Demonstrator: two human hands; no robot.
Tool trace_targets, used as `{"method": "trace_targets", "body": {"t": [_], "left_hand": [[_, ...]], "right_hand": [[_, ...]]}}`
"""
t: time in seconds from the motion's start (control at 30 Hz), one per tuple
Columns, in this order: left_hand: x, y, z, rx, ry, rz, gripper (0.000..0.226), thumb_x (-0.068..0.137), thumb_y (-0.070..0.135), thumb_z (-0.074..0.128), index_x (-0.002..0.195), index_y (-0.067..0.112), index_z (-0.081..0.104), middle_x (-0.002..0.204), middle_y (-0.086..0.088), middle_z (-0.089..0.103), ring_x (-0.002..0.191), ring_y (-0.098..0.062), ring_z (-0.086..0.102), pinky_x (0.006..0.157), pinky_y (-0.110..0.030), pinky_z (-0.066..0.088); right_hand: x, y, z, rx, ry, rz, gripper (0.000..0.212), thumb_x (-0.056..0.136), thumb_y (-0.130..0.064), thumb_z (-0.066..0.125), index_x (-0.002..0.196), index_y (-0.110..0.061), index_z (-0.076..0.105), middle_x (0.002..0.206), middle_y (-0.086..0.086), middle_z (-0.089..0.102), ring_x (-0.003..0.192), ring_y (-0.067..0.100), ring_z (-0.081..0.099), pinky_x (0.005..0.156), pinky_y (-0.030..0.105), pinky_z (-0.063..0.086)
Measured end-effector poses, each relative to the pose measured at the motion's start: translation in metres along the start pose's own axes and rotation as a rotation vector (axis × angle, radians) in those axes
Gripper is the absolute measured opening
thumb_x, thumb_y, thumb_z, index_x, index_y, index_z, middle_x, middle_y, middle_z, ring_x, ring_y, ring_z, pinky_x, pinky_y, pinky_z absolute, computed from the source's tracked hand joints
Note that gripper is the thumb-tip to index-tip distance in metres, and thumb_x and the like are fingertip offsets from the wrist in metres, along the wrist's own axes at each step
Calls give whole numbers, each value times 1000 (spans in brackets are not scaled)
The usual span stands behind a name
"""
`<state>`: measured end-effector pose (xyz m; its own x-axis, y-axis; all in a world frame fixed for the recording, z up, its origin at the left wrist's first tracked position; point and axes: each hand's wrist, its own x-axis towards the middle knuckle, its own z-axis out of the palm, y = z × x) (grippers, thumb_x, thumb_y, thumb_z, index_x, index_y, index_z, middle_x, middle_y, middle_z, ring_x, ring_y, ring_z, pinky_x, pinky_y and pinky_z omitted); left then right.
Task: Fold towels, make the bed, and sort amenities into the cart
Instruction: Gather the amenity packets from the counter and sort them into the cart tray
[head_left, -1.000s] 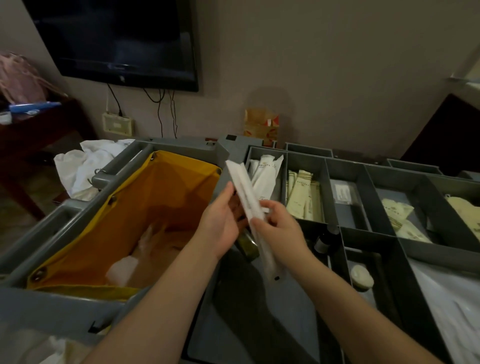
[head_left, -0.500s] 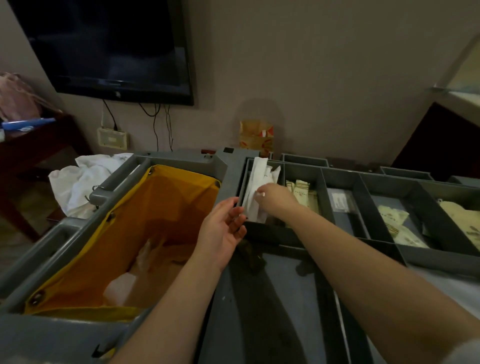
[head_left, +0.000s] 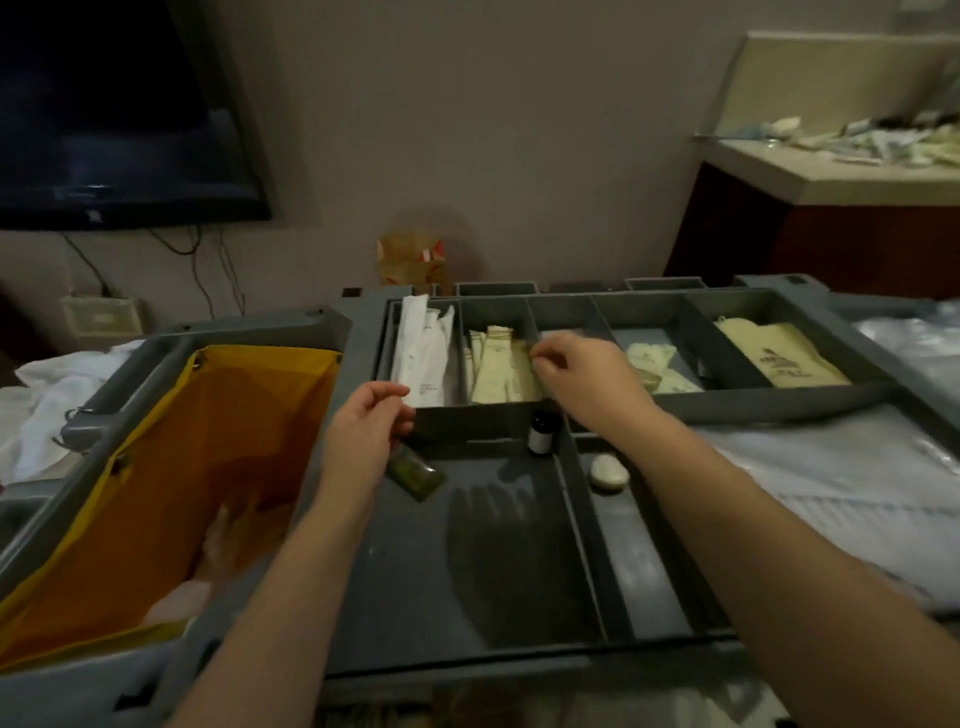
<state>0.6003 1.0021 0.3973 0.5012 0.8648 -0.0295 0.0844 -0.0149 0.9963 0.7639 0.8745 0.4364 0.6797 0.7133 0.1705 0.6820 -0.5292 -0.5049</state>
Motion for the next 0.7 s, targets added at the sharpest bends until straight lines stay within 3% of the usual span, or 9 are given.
{"method": "trace_targets", "body": {"t": [0.1, 0.33, 0.5, 0.6, 0.7], "left_hand": [[-32, 2, 24, 84, -72, 7, 24, 96, 5, 47, 82, 20, 59, 78, -3, 61, 73, -14, 56, 65, -23, 44], [-164, 16, 148, 122, -211, 120, 25, 96, 4, 45, 82, 19, 60, 74, -1, 62, 66, -7, 57, 62, -19, 45], [-275, 11, 285, 63, -358, 116, 23, 94, -1, 46, 84, 13, 61, 72, -4, 61, 60, 0, 59, 58, -12, 48], [-315, 14, 352, 87, -439, 119, 24, 93, -4, 47, 82, 12, 61, 69, -5, 62, 54, 3, 56, 55, -8, 45], [-327, 18, 397, 95, -436, 102, 23, 94, 0, 47, 84, 14, 62, 70, -4, 62, 57, 0, 57, 59, -11, 48]], "right_hand": [[-41, 40, -26, 67, 69, 30, 28, 98, -29, 47, 122, -23, 59, 108, 0, 66, 97, 17, 60, 86, 39, 52], [-169, 171, -112, 261, 217, 79, 25, 96, -22, 51, 120, -22, 61, 104, -9, 60, 86, 4, 54, 75, 20, 41], [-279, 302, -176, 287, 273, 258, 16, 95, -21, 53, 106, -29, 63, 88, -11, 64, 80, 6, 59, 64, 21, 44], [-321, 362, -205, 305, 285, 397, 16, 95, -23, 52, 106, -30, 62, 80, -19, 58, 72, 0, 54, 57, 16, 39], [-335, 400, -232, 348, 301, 428, 17, 96, -24, 51, 107, -29, 62, 86, -16, 61, 80, 3, 58, 68, 22, 50]]}}
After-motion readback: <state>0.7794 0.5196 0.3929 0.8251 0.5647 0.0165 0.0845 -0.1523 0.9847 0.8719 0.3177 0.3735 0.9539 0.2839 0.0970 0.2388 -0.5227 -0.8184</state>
